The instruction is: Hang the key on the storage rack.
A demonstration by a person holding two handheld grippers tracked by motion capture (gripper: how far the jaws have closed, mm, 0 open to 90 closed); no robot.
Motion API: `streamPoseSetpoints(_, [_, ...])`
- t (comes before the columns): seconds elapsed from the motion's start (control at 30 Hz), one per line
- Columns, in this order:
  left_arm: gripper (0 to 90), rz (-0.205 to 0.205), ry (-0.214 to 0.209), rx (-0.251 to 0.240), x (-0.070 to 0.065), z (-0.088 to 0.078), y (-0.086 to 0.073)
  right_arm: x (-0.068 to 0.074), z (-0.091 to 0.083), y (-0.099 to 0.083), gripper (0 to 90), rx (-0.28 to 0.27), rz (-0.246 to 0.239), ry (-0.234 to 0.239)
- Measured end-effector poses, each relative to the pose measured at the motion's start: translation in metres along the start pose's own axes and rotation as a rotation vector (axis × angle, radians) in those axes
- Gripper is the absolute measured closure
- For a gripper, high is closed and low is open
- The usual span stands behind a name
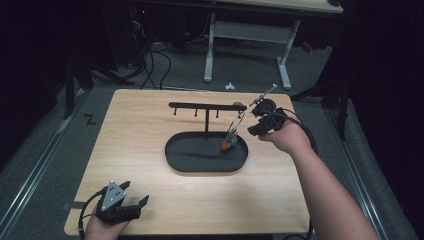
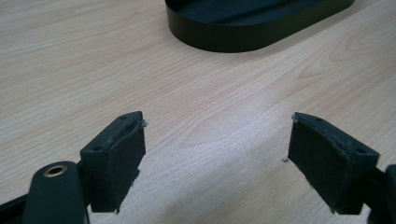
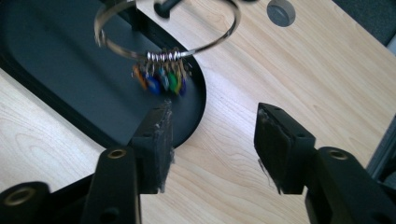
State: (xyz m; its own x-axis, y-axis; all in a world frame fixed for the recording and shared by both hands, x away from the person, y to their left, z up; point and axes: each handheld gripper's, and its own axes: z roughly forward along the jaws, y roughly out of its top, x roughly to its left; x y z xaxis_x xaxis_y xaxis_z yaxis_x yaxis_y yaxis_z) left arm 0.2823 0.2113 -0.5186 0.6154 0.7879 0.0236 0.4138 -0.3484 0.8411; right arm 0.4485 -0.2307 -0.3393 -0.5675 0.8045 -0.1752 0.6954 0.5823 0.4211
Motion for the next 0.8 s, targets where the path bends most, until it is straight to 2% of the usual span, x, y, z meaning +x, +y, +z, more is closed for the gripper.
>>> streamPoseSetpoints(0.1, [19.3,0.003,0.001,-0.004,-0.001,0.001,0.001,0.002,0.008,-0.011,42.5,-0.020,0.023,0.006])
streamPoseSetpoints(0.17, [19.4,0.005,-0.003,0.000,-0.001,0.003,0.001,0.003,0.014,-0.018,38.3,-0.038,0.019,-0.003])
streamPoseSetpoints(0.33, [19.3,0.007,-0.010,0.004,-0.002,0.006,0.002,0.010,0.026,-0.041,34.6,-0.093,0.049,0.005])
streamPoseSetpoints(0.43, [19.3,0.017,-0.013,0.007,-0.003,0.009,0.004,0.015,0.035,-0.056,30.4,-0.099,0.061,0.009])
streamPoseSetpoints(0.5, [19.3,0.020,-0.016,0.006,-0.004,0.010,0.005,0.018,0.041,-0.068,29.7,-0.127,0.082,0.019])
streamPoseSetpoints(0.6, [19.3,0.024,-0.023,0.010,-0.005,0.013,0.006,0.021,0.048,-0.088,25.6,-0.174,0.142,0.063])
streamPoseSetpoints(0.63, [19.2,0.025,-0.024,0.009,-0.005,0.014,0.006,0.023,0.050,-0.095,25.2,-0.199,0.159,0.061])
streamPoseSetpoints(0.7, [19.2,0.025,-0.026,0.010,-0.005,0.014,0.007,0.029,0.055,-0.111,23.9,-0.232,0.195,0.017])
streamPoseSetpoints(0.73, [19.0,0.016,-0.027,0.010,-0.005,0.016,0.008,0.033,0.058,-0.119,20.5,-0.242,0.197,0.024])
streamPoseSetpoints(0.8, [17.9,0.001,-0.027,0.008,-0.003,0.018,0.010,0.039,0.065,-0.137,16.5,-0.284,0.210,0.081])
